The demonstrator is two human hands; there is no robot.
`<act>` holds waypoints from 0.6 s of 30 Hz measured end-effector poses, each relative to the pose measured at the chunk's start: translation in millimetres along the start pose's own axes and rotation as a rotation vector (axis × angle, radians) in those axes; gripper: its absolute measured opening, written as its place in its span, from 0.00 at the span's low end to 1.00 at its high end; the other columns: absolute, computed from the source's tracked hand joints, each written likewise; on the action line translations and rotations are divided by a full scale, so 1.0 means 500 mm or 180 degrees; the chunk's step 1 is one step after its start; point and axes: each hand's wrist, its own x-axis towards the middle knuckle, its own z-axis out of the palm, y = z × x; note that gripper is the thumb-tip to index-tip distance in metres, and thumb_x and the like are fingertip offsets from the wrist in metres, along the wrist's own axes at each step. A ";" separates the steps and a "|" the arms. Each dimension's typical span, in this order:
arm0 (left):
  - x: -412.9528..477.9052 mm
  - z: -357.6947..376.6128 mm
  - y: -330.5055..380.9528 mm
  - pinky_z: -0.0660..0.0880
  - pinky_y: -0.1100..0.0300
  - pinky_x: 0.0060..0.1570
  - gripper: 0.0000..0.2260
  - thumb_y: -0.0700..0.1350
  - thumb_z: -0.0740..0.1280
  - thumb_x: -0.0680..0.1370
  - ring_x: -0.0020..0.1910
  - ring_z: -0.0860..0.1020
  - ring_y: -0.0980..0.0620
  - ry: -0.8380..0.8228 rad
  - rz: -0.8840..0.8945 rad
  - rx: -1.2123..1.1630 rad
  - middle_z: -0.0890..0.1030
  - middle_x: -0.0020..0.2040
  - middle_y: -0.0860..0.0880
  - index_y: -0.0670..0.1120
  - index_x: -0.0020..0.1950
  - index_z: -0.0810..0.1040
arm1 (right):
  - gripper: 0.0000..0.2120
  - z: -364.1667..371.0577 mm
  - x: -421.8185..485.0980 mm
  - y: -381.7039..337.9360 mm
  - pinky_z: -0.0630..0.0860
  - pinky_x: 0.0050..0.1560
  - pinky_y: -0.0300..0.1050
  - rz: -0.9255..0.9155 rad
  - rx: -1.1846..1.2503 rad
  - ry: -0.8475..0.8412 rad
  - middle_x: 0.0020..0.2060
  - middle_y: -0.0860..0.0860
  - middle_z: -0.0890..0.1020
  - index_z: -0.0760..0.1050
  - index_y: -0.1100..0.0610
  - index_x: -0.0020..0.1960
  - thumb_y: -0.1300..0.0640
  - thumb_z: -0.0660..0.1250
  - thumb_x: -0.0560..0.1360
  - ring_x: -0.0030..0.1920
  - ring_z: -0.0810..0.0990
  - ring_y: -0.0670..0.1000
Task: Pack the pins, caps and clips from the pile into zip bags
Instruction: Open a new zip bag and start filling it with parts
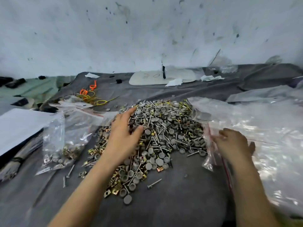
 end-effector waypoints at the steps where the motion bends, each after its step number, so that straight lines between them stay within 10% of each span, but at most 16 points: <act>1: 0.002 0.024 0.019 0.60 0.59 0.72 0.24 0.45 0.67 0.80 0.71 0.64 0.59 -0.0147 0.0226 -0.0010 0.68 0.72 0.54 0.53 0.75 0.66 | 0.16 -0.002 -0.004 -0.002 0.53 0.73 0.58 0.0007 0.0198 0.0168 0.65 0.52 0.76 0.78 0.53 0.62 0.49 0.65 0.77 0.68 0.70 0.57; 8: 0.015 0.095 0.051 0.73 0.69 0.60 0.15 0.40 0.67 0.80 0.57 0.76 0.69 -0.0528 0.0521 -0.0719 0.79 0.57 0.64 0.60 0.60 0.75 | 0.11 -0.064 -0.042 -0.023 0.74 0.46 0.31 -0.0941 0.2150 0.2159 0.46 0.50 0.84 0.81 0.53 0.52 0.66 0.67 0.75 0.44 0.82 0.49; 18: -0.023 0.102 0.072 0.77 0.65 0.33 0.05 0.40 0.67 0.76 0.33 0.82 0.54 -0.1018 0.0028 -0.2724 0.85 0.38 0.47 0.44 0.47 0.83 | 0.10 -0.144 -0.118 -0.124 0.80 0.40 0.36 -0.1394 0.3002 0.0339 0.36 0.48 0.85 0.83 0.48 0.38 0.64 0.73 0.68 0.37 0.84 0.47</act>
